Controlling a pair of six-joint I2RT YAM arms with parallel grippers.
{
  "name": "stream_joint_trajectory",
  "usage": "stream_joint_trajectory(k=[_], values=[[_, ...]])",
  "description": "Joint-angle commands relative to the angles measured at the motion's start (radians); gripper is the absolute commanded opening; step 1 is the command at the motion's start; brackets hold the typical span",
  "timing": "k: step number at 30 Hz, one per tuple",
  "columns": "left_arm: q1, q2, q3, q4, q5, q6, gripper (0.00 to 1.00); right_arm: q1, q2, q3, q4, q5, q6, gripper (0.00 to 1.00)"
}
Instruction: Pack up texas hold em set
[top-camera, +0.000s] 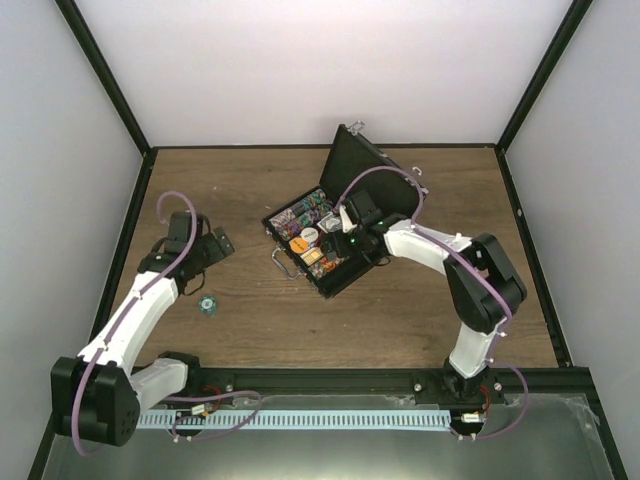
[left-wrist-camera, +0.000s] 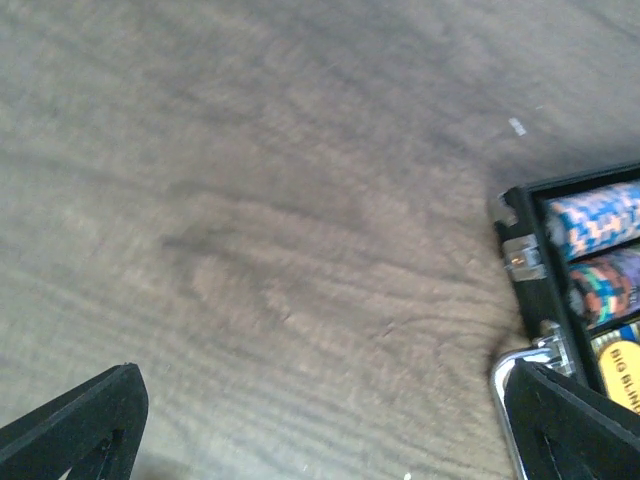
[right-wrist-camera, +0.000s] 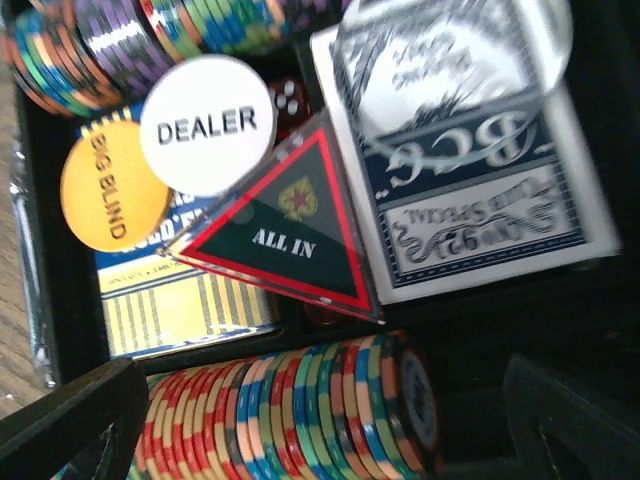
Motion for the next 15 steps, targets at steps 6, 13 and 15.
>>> stream_joint_trajectory(k=[6,13,15], values=[[0.007,-0.047,-0.022,-0.333,-0.135,-0.295,1.00,-0.028,-0.198,-0.012,0.018,0.112,0.023,1.00],[0.008,-0.031,-0.068,-0.399,-0.076,-0.394,0.94,-0.079,-0.320,-0.106,0.057,0.094,0.043,1.00],[0.008,-0.026,-0.083,-0.397,-0.070,-0.408,0.92,-0.095,-0.342,-0.127,0.063,0.085,0.043,1.00]])
